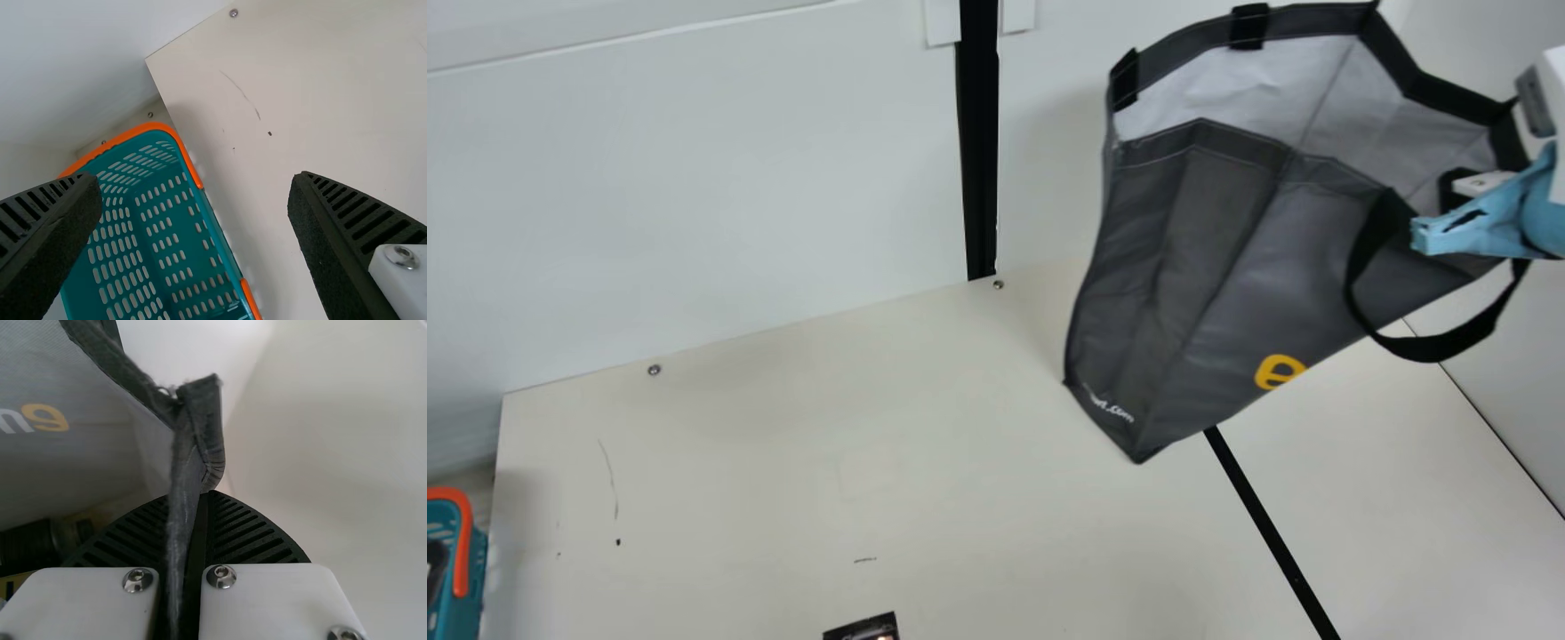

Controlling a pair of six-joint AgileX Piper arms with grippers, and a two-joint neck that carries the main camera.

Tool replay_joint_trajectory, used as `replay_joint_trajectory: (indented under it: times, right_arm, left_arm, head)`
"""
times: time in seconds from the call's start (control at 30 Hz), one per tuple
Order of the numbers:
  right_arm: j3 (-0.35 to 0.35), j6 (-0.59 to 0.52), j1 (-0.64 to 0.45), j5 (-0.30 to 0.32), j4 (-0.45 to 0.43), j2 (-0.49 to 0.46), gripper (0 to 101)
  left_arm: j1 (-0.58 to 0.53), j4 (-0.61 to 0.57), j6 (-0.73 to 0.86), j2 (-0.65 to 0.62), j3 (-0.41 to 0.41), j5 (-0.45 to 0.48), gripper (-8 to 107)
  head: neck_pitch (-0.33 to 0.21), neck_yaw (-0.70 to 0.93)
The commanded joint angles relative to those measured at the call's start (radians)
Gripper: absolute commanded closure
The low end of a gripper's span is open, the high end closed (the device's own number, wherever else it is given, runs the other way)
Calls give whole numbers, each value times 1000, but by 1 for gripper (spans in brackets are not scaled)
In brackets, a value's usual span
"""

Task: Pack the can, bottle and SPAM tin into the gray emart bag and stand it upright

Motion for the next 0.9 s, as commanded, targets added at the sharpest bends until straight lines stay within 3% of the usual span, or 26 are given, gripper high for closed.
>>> replay_joint_trajectory:
  times: [0.0, 0.57, 0.87]
  right_arm:
    - [-10, -14, -47, 3, 2, 6, 101]
    - [-65, -94, -235, 5, 15, 56, 101]
    - [-66, -98, -247, 8, 39, 63, 71]
  left_arm:
    - [0, 0, 0, 0, 0, 0, 9]
    - [0, 0, 0, 0, 0, 0, 9]
    - [0, 0, 0, 0, 0, 0, 9]
  head:
    - [-23, -2]
    - [-23, -2]
    - [-23, -2]
